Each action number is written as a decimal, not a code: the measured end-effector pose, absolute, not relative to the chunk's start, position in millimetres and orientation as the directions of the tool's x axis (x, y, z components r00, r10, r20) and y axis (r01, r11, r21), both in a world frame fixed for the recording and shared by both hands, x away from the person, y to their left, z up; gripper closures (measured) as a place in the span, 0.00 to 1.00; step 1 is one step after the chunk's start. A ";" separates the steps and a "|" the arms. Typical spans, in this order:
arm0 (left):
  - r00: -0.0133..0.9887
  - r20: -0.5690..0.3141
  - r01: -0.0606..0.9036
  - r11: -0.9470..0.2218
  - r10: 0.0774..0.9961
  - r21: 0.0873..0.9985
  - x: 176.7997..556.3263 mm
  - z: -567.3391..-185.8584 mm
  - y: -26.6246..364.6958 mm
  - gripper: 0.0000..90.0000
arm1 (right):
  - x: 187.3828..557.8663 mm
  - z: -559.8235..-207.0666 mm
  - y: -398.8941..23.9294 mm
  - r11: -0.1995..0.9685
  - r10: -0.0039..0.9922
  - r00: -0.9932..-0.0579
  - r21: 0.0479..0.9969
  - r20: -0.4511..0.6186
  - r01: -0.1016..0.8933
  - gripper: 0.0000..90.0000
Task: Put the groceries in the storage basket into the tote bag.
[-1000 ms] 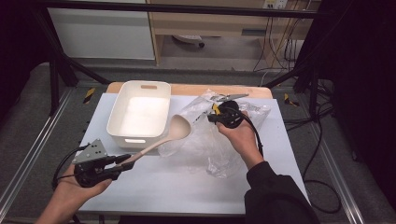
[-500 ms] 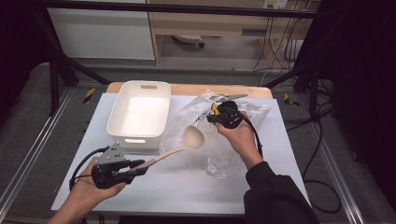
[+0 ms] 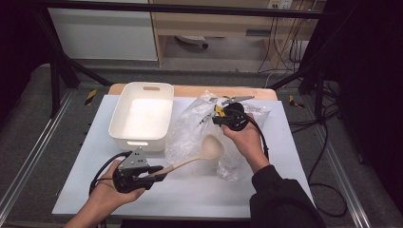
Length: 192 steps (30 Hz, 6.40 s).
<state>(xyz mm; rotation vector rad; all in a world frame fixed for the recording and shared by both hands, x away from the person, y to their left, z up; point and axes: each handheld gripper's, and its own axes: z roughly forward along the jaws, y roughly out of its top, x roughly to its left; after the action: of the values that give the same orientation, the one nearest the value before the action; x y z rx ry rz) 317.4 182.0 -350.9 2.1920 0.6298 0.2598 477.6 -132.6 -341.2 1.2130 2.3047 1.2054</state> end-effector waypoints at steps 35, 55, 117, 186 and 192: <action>0.851 -0.014 0.343 -0.536 0.525 0.771 378.8 -377.1 89.2 0.78 | 461.0 -349.0 -133.9 0.293 0.764 -0.626 0.781 0.156 0.552 1.00; 0.839 -0.012 0.345 -0.513 0.545 0.786 394.7 -386.3 56.6 0.78 | 456.8 -354.4 -130.8 0.292 0.752 -0.637 0.779 0.171 0.554 1.00; 0.845 0.061 0.276 -0.531 0.531 0.801 447.9 -425.1 19.9 0.78 | 450.8 -368.3 -147.0 0.293 0.761 -0.623 0.760 0.182 0.580 1.00; 0.807 0.029 0.350 -0.517 0.590 0.781 468.9 -457.9 20.0 0.77 | 452.2 -388.2 -148.5 0.318 0.761 -0.622 0.727 0.187 0.608 1.00; 0.813 0.037 0.340 -0.525 0.582 0.780 469.5 -457.9 20.6 0.78 | 452.2 -388.0 -148.6 0.318 0.760 -0.622 0.728 0.188 0.608 1.00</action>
<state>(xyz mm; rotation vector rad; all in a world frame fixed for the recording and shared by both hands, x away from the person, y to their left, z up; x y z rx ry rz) 469.5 20.6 -457.9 2.1697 0.6750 0.3739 452.2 -148.6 -388.0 1.2581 2.3904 1.1904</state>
